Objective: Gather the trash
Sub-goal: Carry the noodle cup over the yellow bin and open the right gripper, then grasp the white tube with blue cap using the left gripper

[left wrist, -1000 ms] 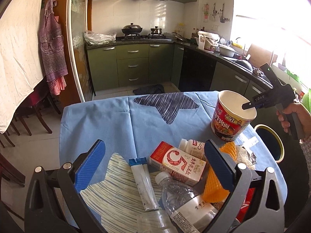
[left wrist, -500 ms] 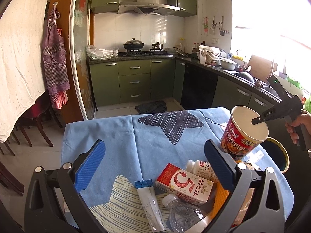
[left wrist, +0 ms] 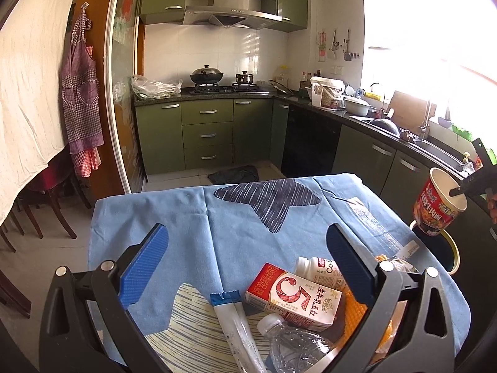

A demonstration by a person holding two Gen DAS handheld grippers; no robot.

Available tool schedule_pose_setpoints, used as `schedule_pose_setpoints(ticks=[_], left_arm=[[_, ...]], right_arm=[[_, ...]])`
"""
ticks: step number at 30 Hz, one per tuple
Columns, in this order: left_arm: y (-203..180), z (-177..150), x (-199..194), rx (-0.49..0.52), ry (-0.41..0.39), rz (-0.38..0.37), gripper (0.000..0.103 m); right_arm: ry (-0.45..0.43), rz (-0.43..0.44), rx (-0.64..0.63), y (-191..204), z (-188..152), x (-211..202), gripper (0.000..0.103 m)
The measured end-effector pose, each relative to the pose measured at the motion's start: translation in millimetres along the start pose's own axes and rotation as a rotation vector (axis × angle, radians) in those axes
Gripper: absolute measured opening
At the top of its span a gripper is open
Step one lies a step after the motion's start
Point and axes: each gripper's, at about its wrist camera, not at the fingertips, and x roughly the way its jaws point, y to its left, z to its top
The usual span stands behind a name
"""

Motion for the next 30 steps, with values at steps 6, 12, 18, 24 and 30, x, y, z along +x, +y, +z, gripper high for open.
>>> schedule_pose_setpoints(ticks=[6, 12, 18, 24, 30], left_arm=[[1.4, -0.5, -5.3, 0.009, -0.027, -0.007, 0.097], [-0.7, -2.3, -7.1, 0.023, -0.041, -0.016, 0.097], [-4.3, -3.1, -5.5, 0.037, -0.037, -0.015, 0.097], [-3.8, -6.0, -7.1, 0.032, -0.019, -0.018, 0.097], [-16.1, -7.4, -16.0, 0.061, 0.072, -0.017, 0.097]], right_arm=[[0.040, -0.065, 0.117, -64.9, -9.1, 34.8, 0.007], [0.046, -0.153, 0.125, -88.7, -12.5, 52.4, 0.055], [-0.015, -0.074, -0.001, -45.8, -26.7, 19.0, 0.055], [0.028, 0.141, -0.274, 49.4, -66.2, 2.1, 0.054], [0.063, 0.222, -0.382, 99.5, -86.3, 2.8, 0.054]])
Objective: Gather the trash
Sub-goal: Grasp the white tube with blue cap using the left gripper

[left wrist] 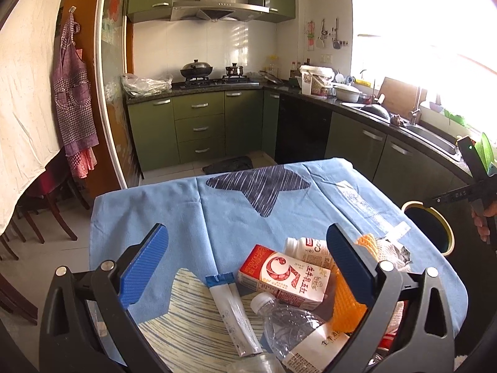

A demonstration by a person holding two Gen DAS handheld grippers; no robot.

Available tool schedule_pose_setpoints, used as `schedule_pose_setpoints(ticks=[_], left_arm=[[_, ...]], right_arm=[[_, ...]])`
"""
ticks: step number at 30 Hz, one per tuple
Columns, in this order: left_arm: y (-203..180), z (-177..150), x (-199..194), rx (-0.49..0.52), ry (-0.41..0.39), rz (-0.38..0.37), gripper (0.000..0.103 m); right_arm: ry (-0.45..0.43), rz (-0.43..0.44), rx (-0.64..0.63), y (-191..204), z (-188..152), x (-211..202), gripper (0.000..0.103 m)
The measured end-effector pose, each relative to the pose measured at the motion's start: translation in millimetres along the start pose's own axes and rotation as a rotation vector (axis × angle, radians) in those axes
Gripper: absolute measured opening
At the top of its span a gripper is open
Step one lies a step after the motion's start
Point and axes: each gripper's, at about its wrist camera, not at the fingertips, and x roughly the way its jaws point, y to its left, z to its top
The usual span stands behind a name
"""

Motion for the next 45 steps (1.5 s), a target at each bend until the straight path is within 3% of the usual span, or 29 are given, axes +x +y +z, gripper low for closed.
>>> schedule_pose_setpoints(ticks=[5, 7, 12, 14, 16, 18, 19, 21, 28, 30, 32, 40, 45], left_arm=[[-3.6, 3.0, 24.4, 0.019, 0.203, -0.023, 0.097], [-2.9, 1.2, 38.9, 0.034, 0.284, 0.007, 0.097], [11.3, -12.5, 78.7, -0.050, 0.506, -0.042, 0.097], [14.0, -18.2, 93.8, -0.058, 0.572, -0.029, 0.096], [18.2, -22.4, 106.1, -0.073, 0.621, -0.020, 0.091], [24.3, -26.2, 115.8, -0.099, 0.659, -0.015, 0.074], [27.9, -29.0, 120.9, -0.115, 0.680, -0.013, 0.070], [33.1, -33.3, 128.5, -0.138, 0.711, -0.015, 0.060], [42.3, -36.1, 134.2, -0.190, 0.746, -0.024, 0.058], [47.2, -37.2, 136.9, -0.212, 0.766, -0.030, 0.047], [52.4, -41.9, 141.6, -0.235, 0.791, -0.033, 0.045], [42.7, -53.2, 147.8, -0.215, 0.826, -0.037, 0.044], [43.2, -51.2, 150.0, -0.207, 0.814, -0.029, 0.029]], right_arm=[[0.014, 0.026, 0.000, 10.2, -3.0, 6.8, 0.054], [0.018, 0.039, 0.004, 7.6, -2.7, 12.7, 0.054], [0.034, 0.044, 0.014, 6.7, -8.3, 22.9, 0.054], [0.035, 0.048, 0.015, 5.6, -10.1, 23.5, 0.054], [0.034, 0.059, 0.014, 5.1, -11.8, 23.6, 0.054], [0.033, 0.068, 0.012, 5.0, -13.6, 24.4, 0.054], [0.033, 0.071, 0.012, 5.2, -14.4, 24.9, 0.054], [0.037, 0.077, 0.011, 4.7, -16.0, 26.4, 0.054], [0.046, 0.084, 0.020, -0.3, -18.5, 30.6, 0.054], [0.049, 0.088, 0.016, 0.4, -19.8, 31.3, 0.054], [0.051, 0.092, 0.014, 0.9, -20.1, 32.7, 0.054], [0.054, 0.099, 0.004, 4.6, -21.0, 34.2, 0.054], [0.041, 0.096, 0.017, -0.6, -21.5, 28.9, 0.054]])
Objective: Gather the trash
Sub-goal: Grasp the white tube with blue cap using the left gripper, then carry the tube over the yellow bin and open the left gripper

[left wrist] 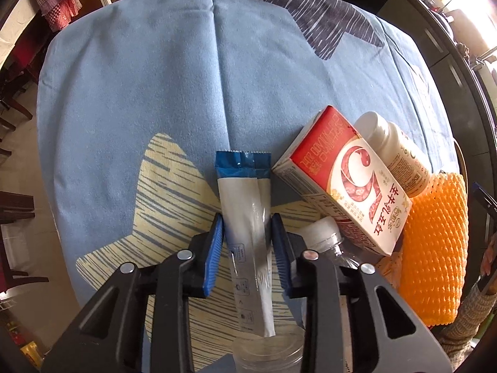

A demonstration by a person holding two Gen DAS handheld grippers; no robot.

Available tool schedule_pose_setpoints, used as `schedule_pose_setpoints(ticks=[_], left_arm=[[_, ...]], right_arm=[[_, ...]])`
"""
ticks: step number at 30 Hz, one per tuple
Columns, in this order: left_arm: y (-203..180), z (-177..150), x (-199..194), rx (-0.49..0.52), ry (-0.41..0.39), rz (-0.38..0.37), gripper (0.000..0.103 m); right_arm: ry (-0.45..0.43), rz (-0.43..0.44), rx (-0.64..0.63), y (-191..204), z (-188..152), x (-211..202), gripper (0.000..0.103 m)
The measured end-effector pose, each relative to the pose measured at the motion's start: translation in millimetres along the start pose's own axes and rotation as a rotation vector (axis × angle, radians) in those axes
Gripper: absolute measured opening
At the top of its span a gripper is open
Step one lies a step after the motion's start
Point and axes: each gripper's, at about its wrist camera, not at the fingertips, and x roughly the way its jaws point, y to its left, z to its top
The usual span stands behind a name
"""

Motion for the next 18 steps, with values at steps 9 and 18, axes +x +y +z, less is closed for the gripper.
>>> schedule_pose_setpoints(ticks=[9, 18], left_arm=[[-1.1, 9.4, -35.3, 0.004, -0.123, 0.011, 0.027], [-45.9, 3.3, -92.4, 0.123, -0.238, 0.006, 0.027]], right_arm=[[-0.025, 0.003, 0.008, -5.4, -1.4, -12.6, 0.054], [-0.069, -0.012, 0.030, -21.8, -9.6, -35.4, 0.054]])
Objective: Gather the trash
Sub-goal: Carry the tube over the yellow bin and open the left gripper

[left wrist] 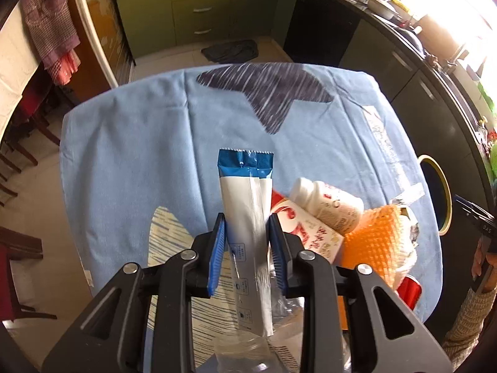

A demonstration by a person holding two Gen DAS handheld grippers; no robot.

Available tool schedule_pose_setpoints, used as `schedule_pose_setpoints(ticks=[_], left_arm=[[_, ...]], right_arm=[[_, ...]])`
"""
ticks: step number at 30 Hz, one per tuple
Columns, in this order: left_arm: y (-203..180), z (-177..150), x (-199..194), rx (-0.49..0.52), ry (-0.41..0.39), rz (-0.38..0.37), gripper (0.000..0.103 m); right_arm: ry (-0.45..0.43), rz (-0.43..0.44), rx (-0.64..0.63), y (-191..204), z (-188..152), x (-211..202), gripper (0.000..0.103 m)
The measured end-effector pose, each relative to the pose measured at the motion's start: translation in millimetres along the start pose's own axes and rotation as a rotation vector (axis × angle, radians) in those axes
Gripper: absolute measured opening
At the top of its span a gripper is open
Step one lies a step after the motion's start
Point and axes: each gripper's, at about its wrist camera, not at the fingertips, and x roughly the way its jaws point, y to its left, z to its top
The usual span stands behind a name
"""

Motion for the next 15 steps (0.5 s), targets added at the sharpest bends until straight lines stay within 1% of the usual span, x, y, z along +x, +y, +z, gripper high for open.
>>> schedule_pose_setpoints(ticks=[4, 6, 10, 15], left_arm=[[-68.3, 4.0, -16.4, 0.132, -0.037, -0.045, 0.027], [-109.5, 2.3, -19.0, 0.211, -0.040, -0.087, 0.027], [-209.2, 6.6, -9.0, 0.367, 0.003, -0.189, 0.027], [-337.1, 10.9, 22.1, 0.549, 0.050, -0.249, 0.027]], right_arm=[[-0.051, -0.042, 0.020, -18.7, -7.6, -24.7, 0.054], [-0.080, -0.068, 0.036, -31.1, -13.2, -38.2, 0.054], [-0.129, -0.106, 0.076, -59.5, -29.7, -64.3, 0.054], [-0.171, -0.146, 0.118, -98.5, -54.9, -91.0, 0.054]])
